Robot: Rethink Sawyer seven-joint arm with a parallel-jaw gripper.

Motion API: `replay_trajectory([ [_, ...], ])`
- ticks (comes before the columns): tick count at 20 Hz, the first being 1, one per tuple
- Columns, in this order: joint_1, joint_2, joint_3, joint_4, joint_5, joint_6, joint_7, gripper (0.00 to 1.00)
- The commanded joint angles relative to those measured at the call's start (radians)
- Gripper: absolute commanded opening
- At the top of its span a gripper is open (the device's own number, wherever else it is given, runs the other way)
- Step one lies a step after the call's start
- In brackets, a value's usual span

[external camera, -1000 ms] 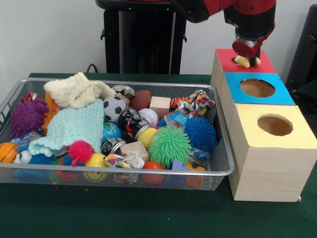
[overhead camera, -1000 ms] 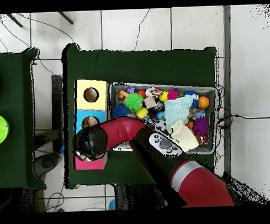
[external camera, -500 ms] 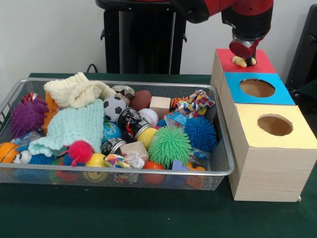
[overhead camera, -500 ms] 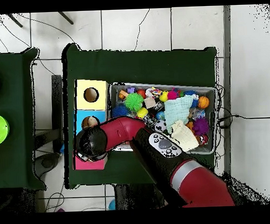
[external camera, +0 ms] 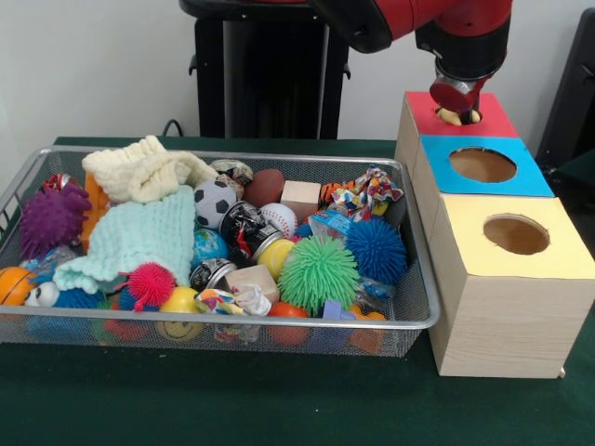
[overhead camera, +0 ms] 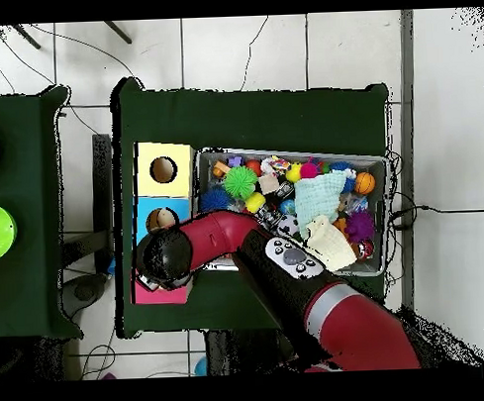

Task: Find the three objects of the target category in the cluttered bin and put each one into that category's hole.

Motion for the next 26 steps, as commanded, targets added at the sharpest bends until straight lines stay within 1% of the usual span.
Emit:
replay_trajectory([
  [1,-0.01,0.03,-0.037,-0.079,-0.051,0.115,-0.036,0.0],
  [16,-0.007,0.028,-0.038,-0.083,-0.061,0.126,-0.038,0.0],
  [17,-0.009,0.028,-0.037,-0.082,-0.061,0.125,-0.038,1.0],
  [26,-0.012,0.028,-0.034,-0.08,-0.07,0.121,-0.046,1.0],
])
